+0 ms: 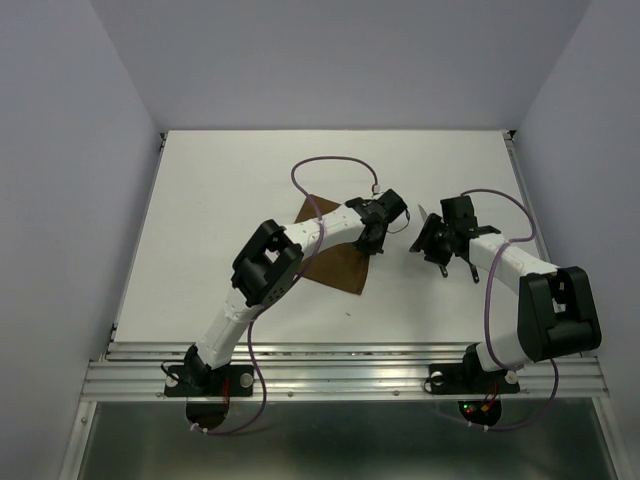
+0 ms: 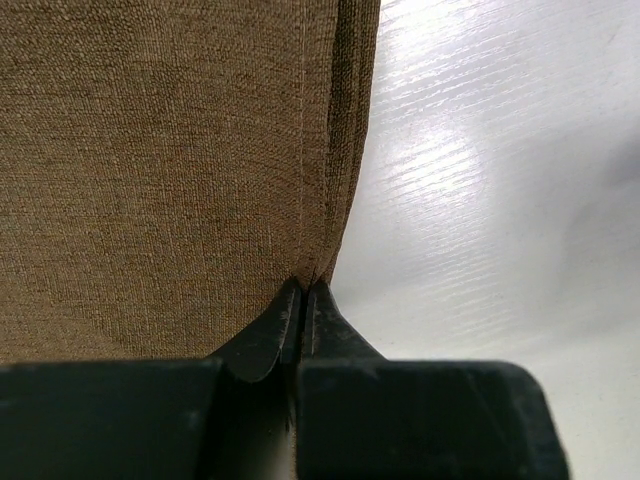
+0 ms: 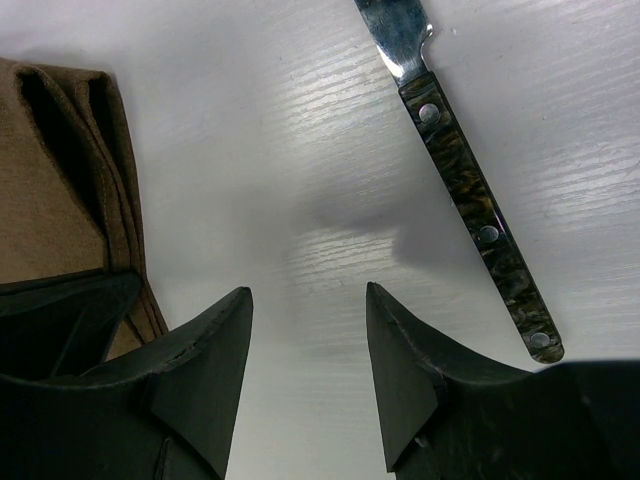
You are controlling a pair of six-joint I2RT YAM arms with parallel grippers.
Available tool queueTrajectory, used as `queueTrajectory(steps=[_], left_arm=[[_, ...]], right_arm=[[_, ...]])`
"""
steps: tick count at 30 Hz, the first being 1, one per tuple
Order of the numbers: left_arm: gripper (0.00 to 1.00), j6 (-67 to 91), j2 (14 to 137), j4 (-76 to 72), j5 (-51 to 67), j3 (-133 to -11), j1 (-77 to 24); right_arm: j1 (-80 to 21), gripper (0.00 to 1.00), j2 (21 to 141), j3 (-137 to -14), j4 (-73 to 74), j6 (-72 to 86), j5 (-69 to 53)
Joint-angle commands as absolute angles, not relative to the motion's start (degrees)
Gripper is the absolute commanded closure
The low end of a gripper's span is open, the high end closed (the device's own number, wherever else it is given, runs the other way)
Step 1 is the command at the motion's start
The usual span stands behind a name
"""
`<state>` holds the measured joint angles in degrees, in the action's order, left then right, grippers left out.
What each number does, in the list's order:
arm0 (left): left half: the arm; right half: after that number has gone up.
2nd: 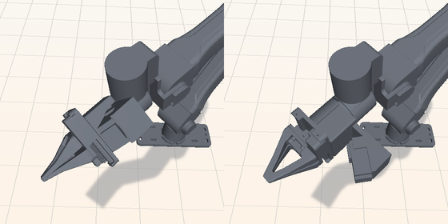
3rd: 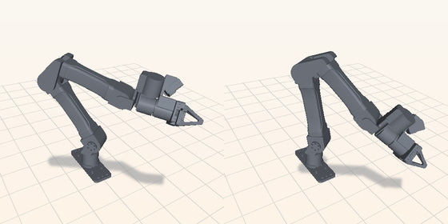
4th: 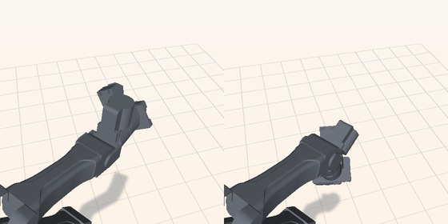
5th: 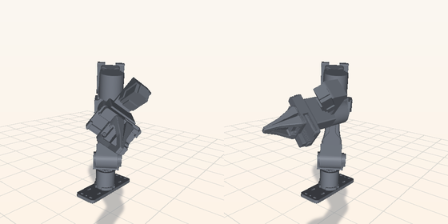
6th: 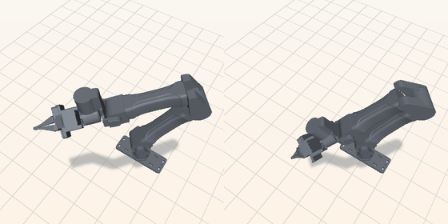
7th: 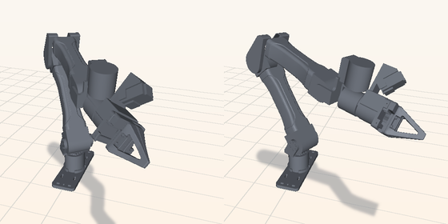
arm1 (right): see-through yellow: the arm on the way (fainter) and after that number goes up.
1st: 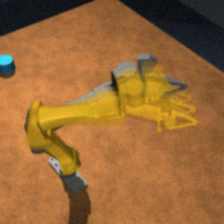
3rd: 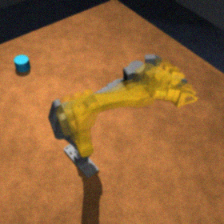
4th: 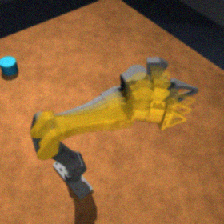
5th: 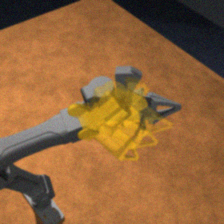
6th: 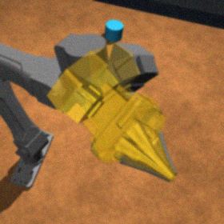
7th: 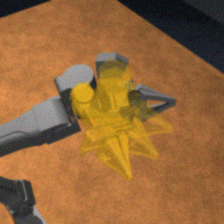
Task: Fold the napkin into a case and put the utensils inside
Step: Smooth out the square-folded napkin at the center of the board.
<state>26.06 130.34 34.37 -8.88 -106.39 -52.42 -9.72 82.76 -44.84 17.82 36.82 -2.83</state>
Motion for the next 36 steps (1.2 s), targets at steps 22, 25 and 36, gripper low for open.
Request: queueTrajectory(steps=[22, 25, 36], left_arm=[[0.77, 23.20, 124.81, 29.71, -3.51, -100.81, -51.86], [0.82, 23.12, 123.93, 29.62, -4.04, -100.64, -51.86], [0.71, 23.38, 121.20, 28.04, -3.69, -98.88, -51.86]], right_arm=[[-9.76, 0.45, 79.10, -37.27, 11.25, 40.34, -9.14], [-9.76, 0.45, 78.58, -37.00, 11.25, 40.25, -9.14], [-9.76, 0.45, 77.78, -36.12, 11.25, 40.43, -9.40]])
